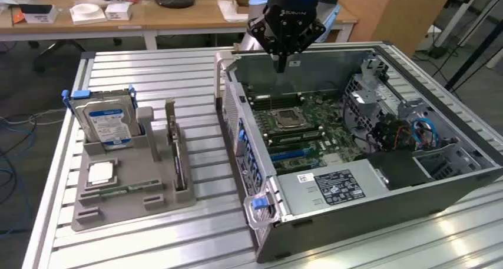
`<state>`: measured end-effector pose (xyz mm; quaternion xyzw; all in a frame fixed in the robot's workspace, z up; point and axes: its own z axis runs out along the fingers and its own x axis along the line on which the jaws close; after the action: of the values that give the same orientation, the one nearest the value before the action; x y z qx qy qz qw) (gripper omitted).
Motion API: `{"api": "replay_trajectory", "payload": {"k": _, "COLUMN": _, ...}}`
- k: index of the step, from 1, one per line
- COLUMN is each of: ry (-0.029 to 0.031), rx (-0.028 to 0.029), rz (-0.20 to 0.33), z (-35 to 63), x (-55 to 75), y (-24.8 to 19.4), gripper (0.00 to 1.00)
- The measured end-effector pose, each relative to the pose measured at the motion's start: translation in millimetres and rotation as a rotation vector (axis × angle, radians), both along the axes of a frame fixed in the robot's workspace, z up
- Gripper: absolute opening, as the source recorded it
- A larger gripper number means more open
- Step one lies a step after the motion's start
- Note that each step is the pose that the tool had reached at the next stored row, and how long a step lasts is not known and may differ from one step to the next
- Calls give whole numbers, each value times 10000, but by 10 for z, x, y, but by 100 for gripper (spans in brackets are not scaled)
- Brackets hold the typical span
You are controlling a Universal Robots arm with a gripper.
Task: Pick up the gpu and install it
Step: 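Reach for the gpu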
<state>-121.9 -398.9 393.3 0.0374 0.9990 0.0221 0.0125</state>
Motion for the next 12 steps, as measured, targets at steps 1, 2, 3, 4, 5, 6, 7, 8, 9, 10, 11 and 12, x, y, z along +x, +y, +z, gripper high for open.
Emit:
{"api": "replay_trajectory", "payload": {"k": 1, "ry": 0, "rx": -1, "rz": 0, "z": 0, "x": 0, "y": 0, "gripper": 11}}
{"api": "replay_trajectory", "payload": {"k": 2, "ry": 0, "rx": 0, "rz": 0, "z": 0, "x": 0, "y": 0, "gripper": 11}}
{"api": "replay_trajectory", "payload": {"k": 3, "ry": 0, "rx": 0, "rz": 0, "z": 0, "x": 0, "y": 0, "gripper": 11}}
{"api": "replay_trajectory", "payload": {"k": 4, "ry": 0, "rx": 0, "rz": 0, "z": 0, "x": 0, "y": 0, "gripper": 11}}
{"api": "replay_trajectory", "payload": {"k": 5, "ry": -1, "rx": 0, "rz": 1, "z": -1, "x": -1, "y": 0, "gripper": 11}}
{"api": "replay_trajectory", "payload": {"k": 6, "ry": 0, "rx": 0, "rz": -1, "z": -1, "x": -6, "y": 0, "gripper": 11}}
{"api": "replay_trajectory", "payload": {"k": 7, "ry": -1, "rx": 1, "rz": -1, "z": -2, "x": -10, "y": 0, "gripper": 11}}
{"api": "replay_trajectory", "payload": {"k": 8, "ry": -1, "rx": 1, "rz": 0, "z": -3, "x": -15, "y": 0, "gripper": 11}}
{"api": "replay_trajectory", "payload": {"k": 9, "ry": -1, "rx": 1, "rz": 0, "z": -4, "x": -23, "y": 0, "gripper": 11}}
{"api": "replay_trajectory", "payload": {"k": 10, "ry": 0, "rx": 0, "rz": 0, "z": -4, "x": -31, "y": 0, "gripper": 11}}
{"api": "replay_trajectory", "payload": {"k": 11, "ry": 0, "rx": 0, "rz": 0, "z": -4, "x": -39, "y": 0, "gripper": 11}}
{"api": "replay_trajectory", "payload": {"k": 12, "ry": 0, "rx": 0, "rz": 0, "z": -4, "x": -47, "y": 0, "gripper": 11}}
